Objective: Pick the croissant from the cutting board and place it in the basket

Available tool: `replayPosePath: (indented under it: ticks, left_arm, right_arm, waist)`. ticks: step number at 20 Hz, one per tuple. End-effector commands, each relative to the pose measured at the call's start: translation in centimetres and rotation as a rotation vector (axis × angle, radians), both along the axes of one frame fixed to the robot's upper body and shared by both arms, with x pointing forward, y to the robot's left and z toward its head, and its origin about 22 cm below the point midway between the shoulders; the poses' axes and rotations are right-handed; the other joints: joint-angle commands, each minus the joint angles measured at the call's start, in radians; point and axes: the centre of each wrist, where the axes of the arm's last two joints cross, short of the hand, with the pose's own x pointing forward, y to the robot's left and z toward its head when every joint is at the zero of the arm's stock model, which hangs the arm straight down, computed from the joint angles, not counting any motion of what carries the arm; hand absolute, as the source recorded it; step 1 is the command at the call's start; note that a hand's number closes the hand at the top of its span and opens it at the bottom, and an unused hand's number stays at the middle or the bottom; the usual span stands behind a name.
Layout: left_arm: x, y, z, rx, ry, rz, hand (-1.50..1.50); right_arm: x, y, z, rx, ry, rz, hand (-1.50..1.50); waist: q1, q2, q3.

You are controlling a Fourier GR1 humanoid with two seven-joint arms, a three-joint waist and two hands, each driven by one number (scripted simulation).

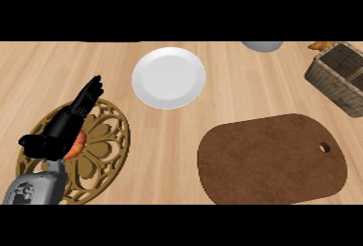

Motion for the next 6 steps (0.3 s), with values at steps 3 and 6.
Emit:
replayPosePath:
  ticks: [3, 6]
  left_arm:
    - [-0.5, -0.5, 0.6, -0.014, 0.013, 0.001, 0.0]
    - [-0.2, 1.0, 0.1, -0.001, 0.004, 0.034, 0.0]
  right_arm:
    - [-1.8, -2.0, 2.7, 0.093, -0.161, -0.039, -1.5]
    - [-3.1, -3.0, 2.7, 0.196, -0.191, 0.003, -1.5]
  waist:
    - [-0.004, -0.003, 0.0]
    - [-0.022, -0.008, -0.001]
